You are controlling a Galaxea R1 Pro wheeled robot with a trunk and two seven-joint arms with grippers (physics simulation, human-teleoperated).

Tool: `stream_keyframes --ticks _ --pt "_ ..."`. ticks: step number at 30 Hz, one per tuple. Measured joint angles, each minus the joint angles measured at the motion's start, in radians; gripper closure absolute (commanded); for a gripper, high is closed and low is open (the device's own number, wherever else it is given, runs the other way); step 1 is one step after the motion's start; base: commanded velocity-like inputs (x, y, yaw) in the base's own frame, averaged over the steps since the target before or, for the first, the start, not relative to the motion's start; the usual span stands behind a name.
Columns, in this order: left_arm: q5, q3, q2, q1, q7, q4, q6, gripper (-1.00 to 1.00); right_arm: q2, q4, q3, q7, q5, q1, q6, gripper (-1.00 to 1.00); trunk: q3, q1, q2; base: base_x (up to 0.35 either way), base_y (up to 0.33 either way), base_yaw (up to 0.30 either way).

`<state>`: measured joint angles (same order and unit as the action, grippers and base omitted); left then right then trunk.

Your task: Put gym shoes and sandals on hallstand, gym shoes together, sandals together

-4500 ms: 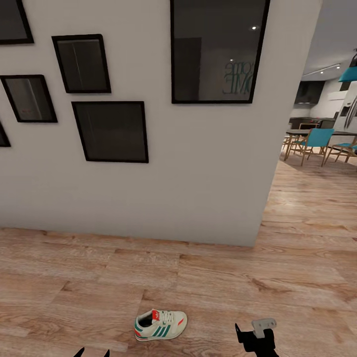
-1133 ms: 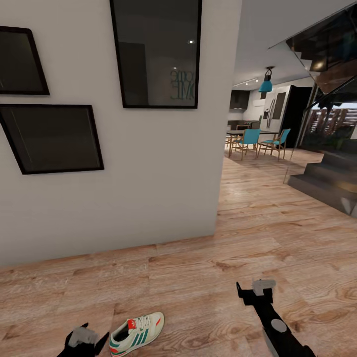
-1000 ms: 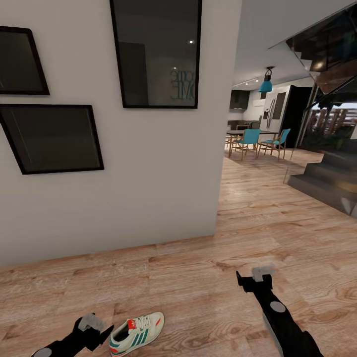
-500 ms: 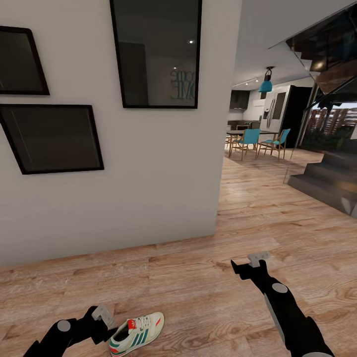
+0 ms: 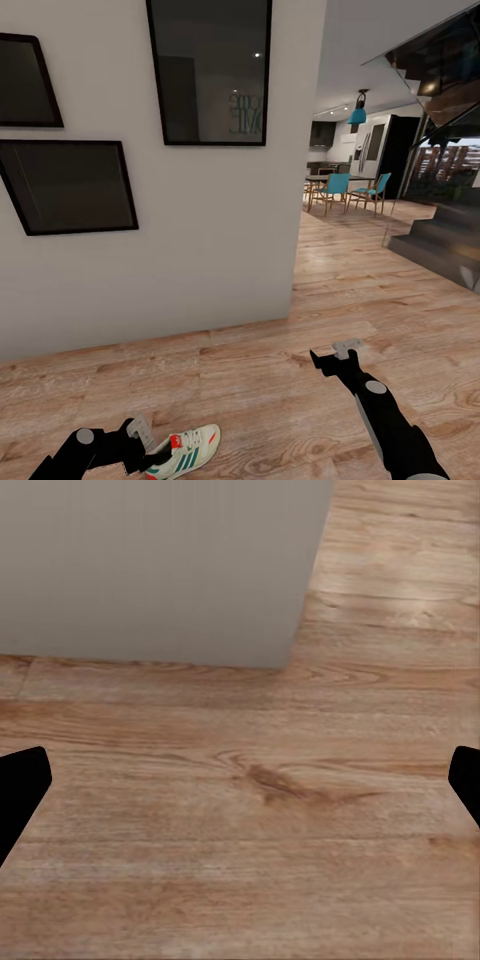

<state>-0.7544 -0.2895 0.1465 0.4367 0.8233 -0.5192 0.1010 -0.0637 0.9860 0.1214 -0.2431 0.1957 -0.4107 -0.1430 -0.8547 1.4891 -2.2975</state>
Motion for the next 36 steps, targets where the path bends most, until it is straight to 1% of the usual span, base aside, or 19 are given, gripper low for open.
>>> stream_keyframes --ticks 2,5,16,26,35,36 --pt "0.0 -0.001 -0.005 0.0 0.02 -0.002 0.0 -1.0 0.0 0.0 -0.001 0.0 -0.001 0.0 0.0 -1.0 0.0 0.0 0.0 0.252 0.0 0.0" --pt "0.001 -0.002 -0.008 0.001 0.027 -0.006 0.0 -1.0 0.0 0.001 -0.001 0.0 0.0 0.0 0.0 -1.0 0.0 0.0 0.0 0.116 0.0 0.0" --pt "0.008 -0.005 -0.008 0.0 0.031 -0.01 -0.002 -1.0 0.0 0.002 -0.003 0.001 0.0 0.0 -0.002 -1.0 0.0 0.0 0.0 0.035 0.006 0.0" --pt "0.01 -0.016 -0.006 -0.001 0.033 -0.01 0.001 -1.0 0.0 0.001 -0.003 0.001 0.0 0.0 -0.001 -1.0 0.0 0.0 0.0 0.093 0.144 0.0" --pt "0.01 -0.014 -0.003 -0.008 0.028 -0.009 0.001 -1.0 0.001 0.004 -0.001 0.001 -0.001 0.0 -0.003 -1.0 0.0 0.0 0.0 0.009 0.016 0.0" --pt "0.01 -0.013 -0.002 -0.006 0.028 -0.01 -0.001 -1.0 0.0 0.004 0.0 0.001 -0.001 0.0 -0.003 -1.0 -0.003 0.004 -0.007 0.001 0.001 0.0"
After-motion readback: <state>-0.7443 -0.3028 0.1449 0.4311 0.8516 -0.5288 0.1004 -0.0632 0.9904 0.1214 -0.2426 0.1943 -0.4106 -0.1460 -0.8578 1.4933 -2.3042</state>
